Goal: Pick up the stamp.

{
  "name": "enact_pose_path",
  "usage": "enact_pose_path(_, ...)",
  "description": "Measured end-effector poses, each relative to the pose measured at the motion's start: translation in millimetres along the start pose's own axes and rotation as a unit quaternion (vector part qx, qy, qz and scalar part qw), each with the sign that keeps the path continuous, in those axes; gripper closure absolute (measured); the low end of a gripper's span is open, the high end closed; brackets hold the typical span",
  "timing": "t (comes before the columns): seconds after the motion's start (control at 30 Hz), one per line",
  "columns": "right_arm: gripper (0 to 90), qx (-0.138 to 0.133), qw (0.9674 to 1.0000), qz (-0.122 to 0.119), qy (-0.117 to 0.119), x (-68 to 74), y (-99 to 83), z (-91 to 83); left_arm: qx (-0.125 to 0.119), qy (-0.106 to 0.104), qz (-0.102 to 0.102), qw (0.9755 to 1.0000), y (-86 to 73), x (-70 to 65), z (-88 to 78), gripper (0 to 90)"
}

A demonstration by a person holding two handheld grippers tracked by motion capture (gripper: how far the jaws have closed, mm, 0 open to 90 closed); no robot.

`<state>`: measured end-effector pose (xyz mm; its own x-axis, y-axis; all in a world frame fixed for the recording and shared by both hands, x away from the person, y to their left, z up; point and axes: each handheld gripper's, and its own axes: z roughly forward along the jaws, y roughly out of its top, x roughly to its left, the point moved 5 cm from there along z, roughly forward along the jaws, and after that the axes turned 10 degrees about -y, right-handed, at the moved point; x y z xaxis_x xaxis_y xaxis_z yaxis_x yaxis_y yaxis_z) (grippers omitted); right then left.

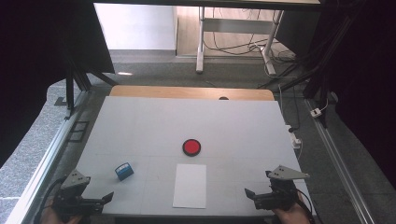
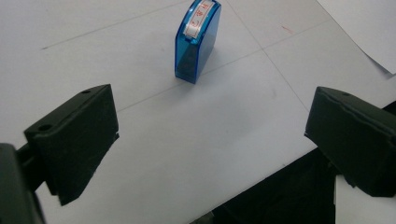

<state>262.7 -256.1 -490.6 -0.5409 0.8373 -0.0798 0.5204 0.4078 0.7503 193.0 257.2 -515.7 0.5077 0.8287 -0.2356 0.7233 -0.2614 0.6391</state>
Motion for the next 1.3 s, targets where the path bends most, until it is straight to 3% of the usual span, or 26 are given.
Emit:
enact_pose_path(0.37, 0.0, 0.004, 1.0000, -0.009, 0.000, 1.8, -0.2, 0.9, -0.006, -0.029, -0.002, 0.9995, 0.8, -1.0, -2.2, 0.8)
enact_pose_path(0.5, 0.0, 0.004, 1.0000, -0.008, 0.001, 1.9, -0.1, 1.1, -0.030, -0.037, 0.024, 0.9986, 4.7, -4.9, -4.8, 0.0)
enact_pose_path(0.6, 0.0, 0.002, 1.0000, -0.007, 0.000, 1.7, 0.0, 0.8, -0.036, -0.044, 0.028, 0.9980, 5.9, -4.5, -5.9, 0.0)
enact_pose_path(0.7, 0.0, 0.002, 1.0000, -0.005, 0.002, 1.4, 0.0, 0.7, -0.034, -0.044, 0.029, 0.9980, 5.3, -2.4, -5.0, 0.0)
enact_pose_path(1.0, 0.0, 0.002, 1.0000, -0.006, 0.002, 1.5, 0.0, 0.9, -0.025, -0.079, 0.033, 0.9960, 7.9, -2.1, -1.9, 0.0)
enact_pose_path(1.3, 0.0, 0.004, 1.0000, -0.004, 0.002, 1.2, 0.0, 0.9, -0.045, -0.070, 0.056, 0.9949, 17.4, -1.4, -0.6, 0.0)
